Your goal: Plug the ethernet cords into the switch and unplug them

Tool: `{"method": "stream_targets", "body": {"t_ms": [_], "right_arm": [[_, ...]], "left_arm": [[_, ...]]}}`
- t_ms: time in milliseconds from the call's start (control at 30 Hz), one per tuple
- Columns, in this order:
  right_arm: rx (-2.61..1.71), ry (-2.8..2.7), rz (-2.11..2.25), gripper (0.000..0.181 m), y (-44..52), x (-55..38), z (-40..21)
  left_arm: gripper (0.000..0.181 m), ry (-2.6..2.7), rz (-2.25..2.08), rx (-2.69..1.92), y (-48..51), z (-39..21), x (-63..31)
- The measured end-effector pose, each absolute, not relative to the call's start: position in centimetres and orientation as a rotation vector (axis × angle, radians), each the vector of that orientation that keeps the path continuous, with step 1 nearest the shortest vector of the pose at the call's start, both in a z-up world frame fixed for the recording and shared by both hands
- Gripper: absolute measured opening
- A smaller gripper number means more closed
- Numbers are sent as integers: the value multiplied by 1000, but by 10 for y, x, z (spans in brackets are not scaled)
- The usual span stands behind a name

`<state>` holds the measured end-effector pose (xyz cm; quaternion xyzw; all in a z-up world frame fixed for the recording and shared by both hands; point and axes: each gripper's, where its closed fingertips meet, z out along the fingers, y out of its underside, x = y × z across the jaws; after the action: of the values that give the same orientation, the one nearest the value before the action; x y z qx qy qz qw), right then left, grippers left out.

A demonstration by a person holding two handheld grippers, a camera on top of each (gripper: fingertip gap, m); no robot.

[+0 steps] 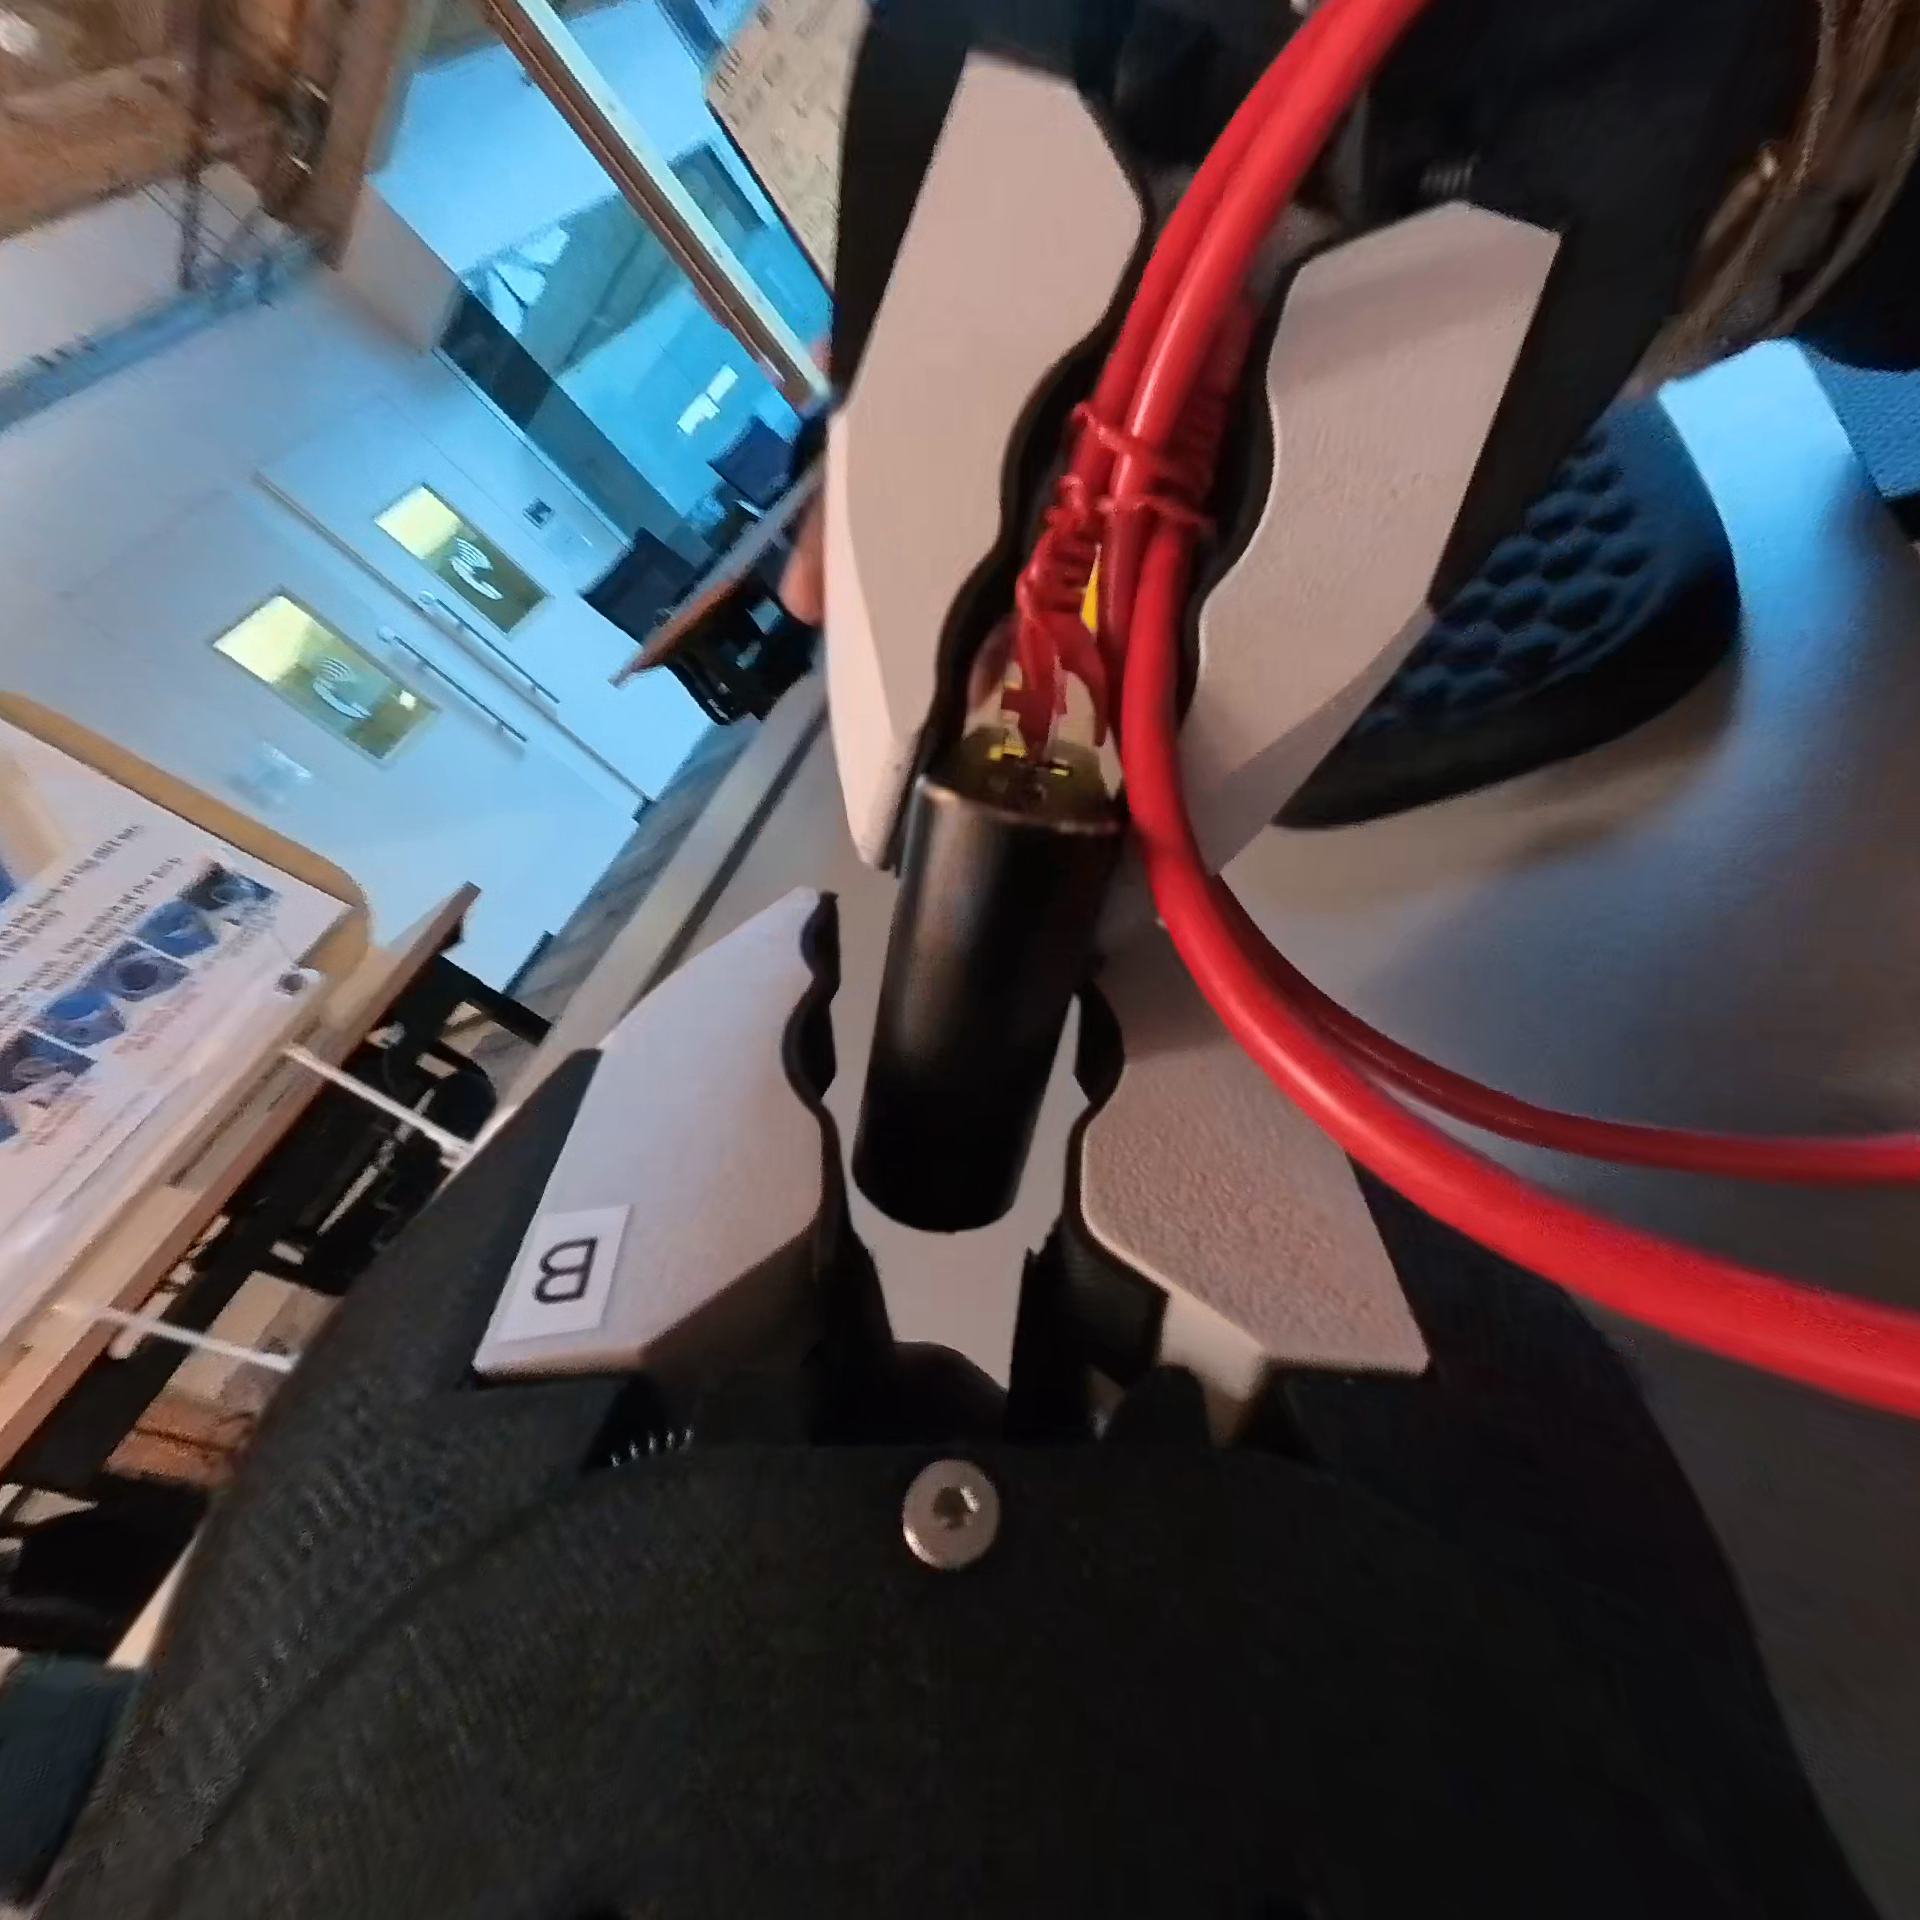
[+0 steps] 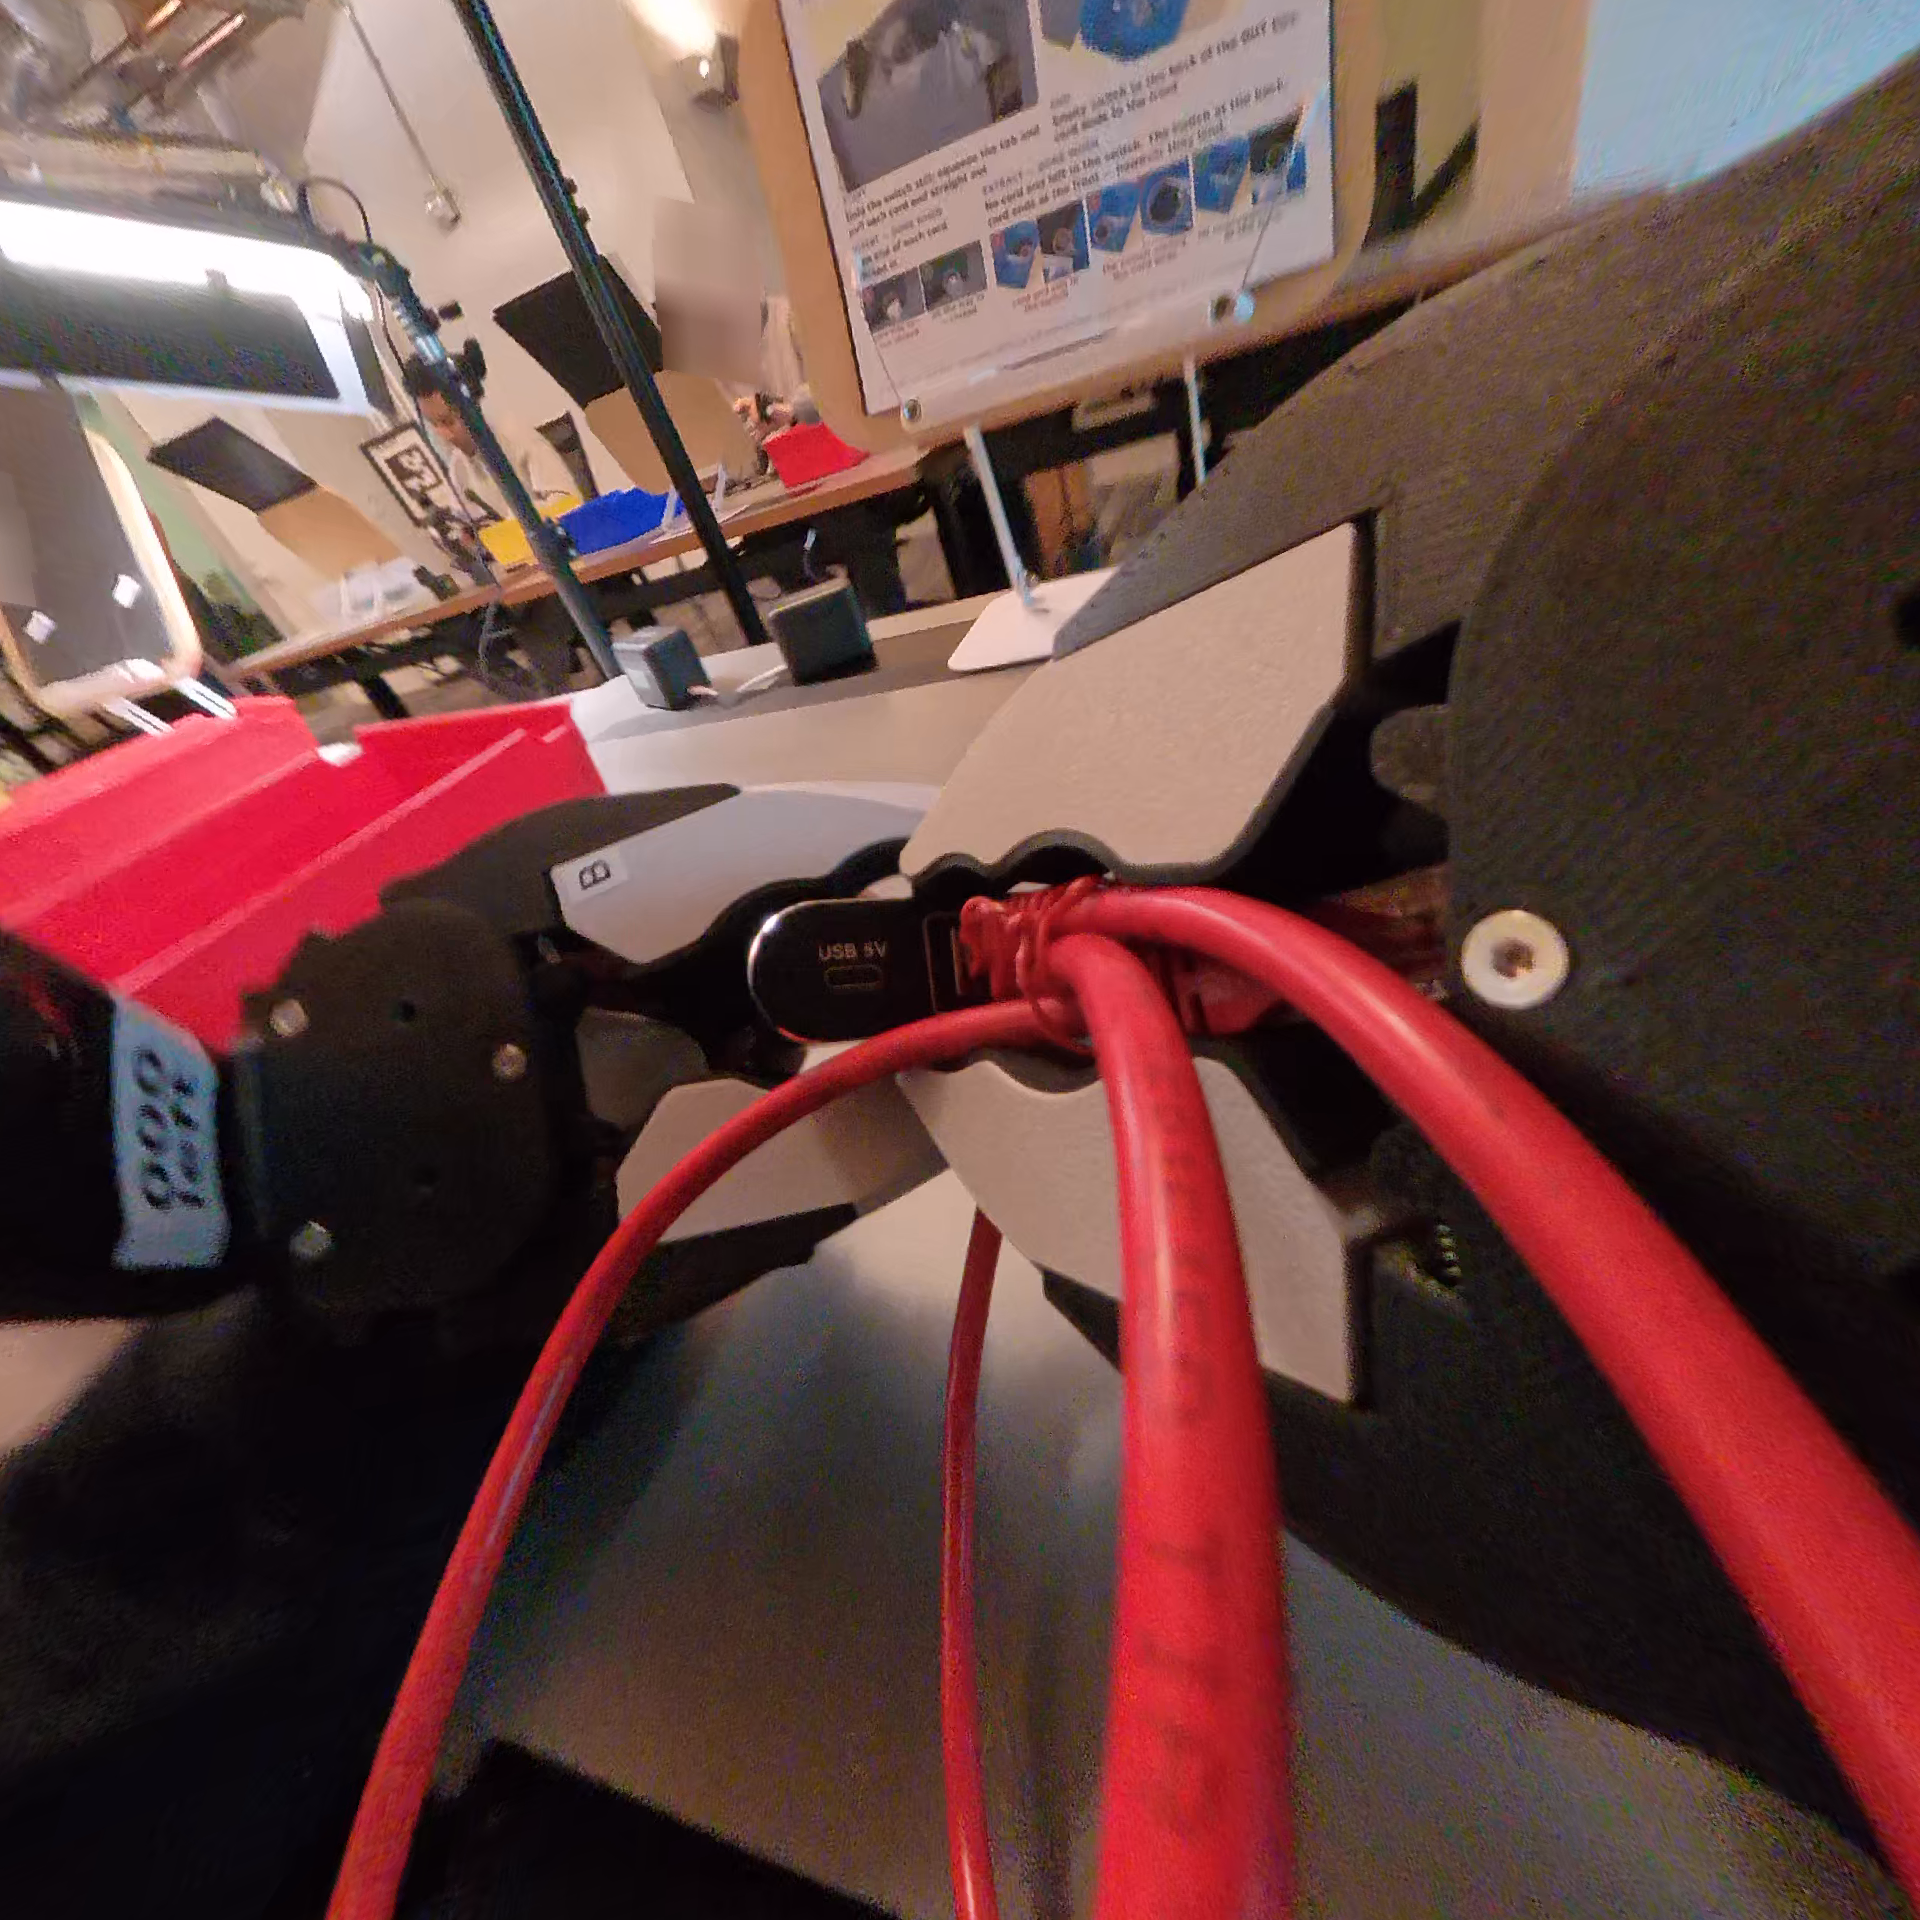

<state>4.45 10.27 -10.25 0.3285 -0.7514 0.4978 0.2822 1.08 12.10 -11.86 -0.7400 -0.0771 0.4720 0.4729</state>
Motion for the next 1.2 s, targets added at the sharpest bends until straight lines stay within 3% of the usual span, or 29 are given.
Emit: {"method": "stream_targets", "body": {"t_ms": [133, 233, 333, 500, 700, 800, 933, 967, 1000, 1067, 1200], "right_arm": [[643, -2094, 1829, 25, 106, 44, -69], [247, -2216, 2402, 25, 110, 36, -43], [-213, -2364, 2817, 25, 110, 25, -38], [-429, -2530, 2859, 25, 103, 23, -52], [-342, -2811, 2623, 25, 105, 35, -68], [-374, -2836, 2571, 25, 104, 34, -72], [-325, -2847, 2553, 27, 106, 37, -70], [-293, -2844, 2526, 32, 106, 37, -71], [-225, -2856, 2456, 30, 107, 38, -75], [10, -2868, 2402, 26, 105, 53, -79], [-115, -2767, 2665, 24, 88, 54, -72]], "left_arm": [[55, -149, 1198, -1528, 118, -78, 24], [82, -124, 1261, -1269, 106, -41, 40], [101, -50, 1364, -1283, 108, -40, 43], [107, 49, 1565, -1469, 118, -64, 31], [106, 19, 1455, -1457, 116, -63, 32], [89, 78, 1457, -1518, 122, -73, 34], [87, 81, 1476, -1523, 122, -72, 35], [60, 60, 1466, -1467, 119, -65, 40], [6, 31, 1438, -1359, 111, -49, 49], [1, -5, 1168, -1379, 113, -50, 53], [25, -105, 1041, -1303, 105, -43, 49]]}}
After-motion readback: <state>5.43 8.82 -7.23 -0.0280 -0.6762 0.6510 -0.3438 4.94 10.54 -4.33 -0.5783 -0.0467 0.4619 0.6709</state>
